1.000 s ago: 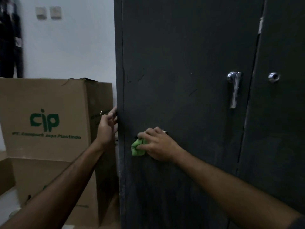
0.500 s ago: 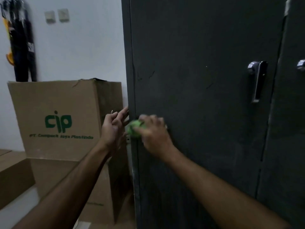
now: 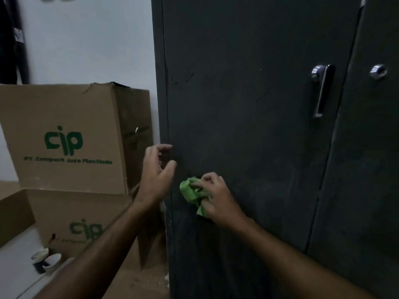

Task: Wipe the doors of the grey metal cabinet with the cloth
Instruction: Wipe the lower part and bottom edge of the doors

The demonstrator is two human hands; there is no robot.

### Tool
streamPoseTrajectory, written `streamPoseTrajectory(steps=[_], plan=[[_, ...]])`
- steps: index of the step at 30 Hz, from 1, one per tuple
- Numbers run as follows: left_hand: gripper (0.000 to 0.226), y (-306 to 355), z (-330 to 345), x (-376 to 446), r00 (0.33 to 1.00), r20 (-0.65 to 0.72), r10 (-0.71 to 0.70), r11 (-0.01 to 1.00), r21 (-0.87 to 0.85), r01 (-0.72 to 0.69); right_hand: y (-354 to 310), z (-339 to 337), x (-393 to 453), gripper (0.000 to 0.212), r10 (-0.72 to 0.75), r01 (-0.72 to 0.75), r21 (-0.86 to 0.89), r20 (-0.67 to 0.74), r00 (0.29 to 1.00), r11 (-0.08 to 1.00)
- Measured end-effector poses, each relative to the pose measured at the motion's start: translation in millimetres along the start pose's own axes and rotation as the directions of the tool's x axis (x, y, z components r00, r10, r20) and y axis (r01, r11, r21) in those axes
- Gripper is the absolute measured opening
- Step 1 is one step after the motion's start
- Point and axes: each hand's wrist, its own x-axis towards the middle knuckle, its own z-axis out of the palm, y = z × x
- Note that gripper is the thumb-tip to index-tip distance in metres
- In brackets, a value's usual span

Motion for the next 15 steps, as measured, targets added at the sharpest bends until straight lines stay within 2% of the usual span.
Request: streamPoseTrajectory(steps=[3, 6, 8, 10, 12, 13, 15], plan=[[0.024, 1, 10, -26, 0.972, 0.225, -0.072, 0.997, 0.018, 0.07, -13, -20, -6, 0.051, 0.187, -0.147, 0.288, -0.118, 0.975, 0.946], [0.038, 10, 22, -44, 0.888, 0.424, -0.179, 0.976, -0.038, 0.214, -23, -30, -18, 0.049, 0.309, -0.222, 0.432, -0.144, 0.94, 0.874], [0.044, 16, 30, -52, 0.875, 0.423, -0.234, 0.943, -0.121, 0.31, -26, -33, -27, 0.059, 0.35, -0.252, 0.525, -0.093, 0.932, 0.813], [0.039, 15, 37, -57, 0.891, 0.36, -0.276, 0.916, -0.182, 0.358, -29, -35, -36, 0.073, 0.391, -0.281, 0.656, -0.023, 0.92, 0.7], [0.031, 13, 40, -62, 0.893, 0.32, -0.316, 0.893, -0.217, 0.394, -31, -39, -43, 0.077, 0.454, -0.316, 0.75, 0.023, 0.891, 0.582], [0.029, 11, 41, -64, 0.886, 0.319, -0.337, 0.879, -0.23, 0.418, -31, -43, -46, 0.072, 0.485, -0.331, 0.767, 0.029, 0.874, 0.549], [0.028, 5, 42, -67, 0.858, 0.357, -0.369, 0.846, -0.253, 0.469, -28, -50, -49, 0.042, 0.514, -0.366, 0.727, 0.02, 0.857, 0.581]])
